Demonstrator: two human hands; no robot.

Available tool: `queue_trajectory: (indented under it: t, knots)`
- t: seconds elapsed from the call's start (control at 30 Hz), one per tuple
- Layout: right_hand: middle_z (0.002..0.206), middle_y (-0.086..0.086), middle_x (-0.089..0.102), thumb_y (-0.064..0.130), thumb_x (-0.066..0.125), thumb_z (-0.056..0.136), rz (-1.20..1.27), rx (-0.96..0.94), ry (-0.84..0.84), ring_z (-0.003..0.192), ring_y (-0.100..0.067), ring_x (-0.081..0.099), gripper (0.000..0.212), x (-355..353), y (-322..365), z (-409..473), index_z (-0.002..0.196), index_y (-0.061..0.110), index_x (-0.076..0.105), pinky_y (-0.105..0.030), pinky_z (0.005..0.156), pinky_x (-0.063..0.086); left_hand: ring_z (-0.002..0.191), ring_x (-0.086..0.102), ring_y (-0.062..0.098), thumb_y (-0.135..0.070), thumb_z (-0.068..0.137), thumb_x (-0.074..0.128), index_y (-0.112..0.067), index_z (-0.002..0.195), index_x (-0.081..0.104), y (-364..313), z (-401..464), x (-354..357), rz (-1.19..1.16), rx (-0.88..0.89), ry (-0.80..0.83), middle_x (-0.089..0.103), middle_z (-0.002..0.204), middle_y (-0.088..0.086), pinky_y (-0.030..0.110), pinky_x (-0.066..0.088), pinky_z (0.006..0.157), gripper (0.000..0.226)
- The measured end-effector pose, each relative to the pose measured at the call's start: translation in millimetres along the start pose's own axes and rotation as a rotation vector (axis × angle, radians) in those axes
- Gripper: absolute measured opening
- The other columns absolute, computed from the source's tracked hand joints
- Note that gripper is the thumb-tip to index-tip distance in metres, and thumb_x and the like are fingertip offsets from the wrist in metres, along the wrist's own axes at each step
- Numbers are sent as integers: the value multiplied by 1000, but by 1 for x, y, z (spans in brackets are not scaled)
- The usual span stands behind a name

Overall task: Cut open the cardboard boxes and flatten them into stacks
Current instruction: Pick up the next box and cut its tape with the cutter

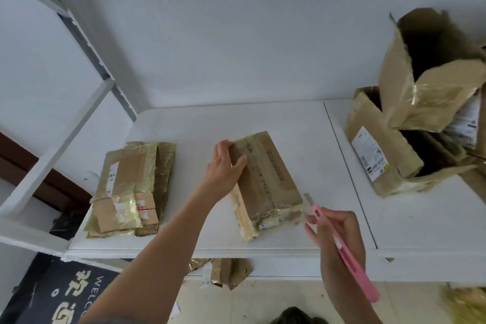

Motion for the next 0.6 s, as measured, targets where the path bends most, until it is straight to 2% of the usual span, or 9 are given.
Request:
queue_trajectory:
  t: [0.1, 0.2, 0.27, 0.33, 0.37, 0.43, 0.5, 0.6]
  knots:
    - [107, -3, 70, 21, 57, 91, 115, 34, -73, 102, -24, 70, 9, 9, 2, 0, 91, 29, 62, -43, 85, 59, 123, 43, 23, -36, 97, 53, -17, 138, 28, -5, -5, -7, 31, 2, -28, 28, 124, -2, 33, 34, 104, 51]
    - [104, -1, 72, 18, 57, 87, 206, 57, -135, 102, -19, 70, 14, 8, 7, 25, 97, 8, 59, -45, 85, 59, 125, 37, 29, -48, 94, 51, -25, 140, 27, -8, -14, -19, 208, -110, -37, 33, 126, 6, 43, 37, 100, 57]
    - [103, -2, 73, 22, 57, 90, 173, 80, -115, 105, -18, 69, 17, 9, 8, 48, 98, 7, 60, -53, 90, 56, 124, 36, 31, -53, 94, 46, -20, 135, 33, -12, -22, -26, 423, -182, -44, 37, 128, 11, 45, 39, 96, 54]
    - [102, -5, 74, 19, 53, 98, 155, 108, -82, 105, -19, 69, 13, 15, 6, 65, 97, 9, 62, -58, 93, 53, 127, 34, 31, -48, 96, 46, -16, 139, 33, -26, -30, -30, 584, -90, -135, 33, 133, 11, 44, 37, 102, 54]
    - [101, -6, 74, 15, 50, 101, 174, 134, -73, 104, -20, 70, 15, 18, 4, 70, 96, 9, 62, -58, 93, 53, 132, 31, 29, -44, 96, 48, -19, 144, 30, -35, -30, -27, 602, 30, -163, 30, 138, 9, 43, 33, 110, 57]
    - [98, -8, 74, 12, 46, 102, 240, 197, -54, 101, -22, 70, 19, 26, 0, 74, 95, 7, 63, -57, 92, 53, 147, 13, 22, -47, 98, 44, -31, 152, 23, -46, -29, -9, 562, 245, -46, 19, 156, 1, 43, 10, 122, 60]
    - [97, -12, 73, 12, 46, 102, 317, 251, -65, 99, -22, 70, 20, 28, -4, 74, 91, 5, 61, -55, 91, 54, 150, -7, 13, -56, 99, 31, -44, 153, 13, -43, -28, 14, 554, 280, 137, 1, 164, -9, 42, -8, 122, 58]
    - [99, -18, 68, 10, 48, 101, 375, 266, -144, 100, -21, 69, 15, 21, -11, 72, 91, 2, 56, -56, 89, 55, 149, -14, 11, -64, 96, 19, -47, 152, 2, -34, -27, 28, 665, 268, 157, -9, 163, -13, 41, -12, 121, 61]
Point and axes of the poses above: each hand's wrist, its own z-axis towards the middle knuckle, its own x-axis out of the palm, y = z × x, the point moved 6 cm from there along z, towards the middle knuckle
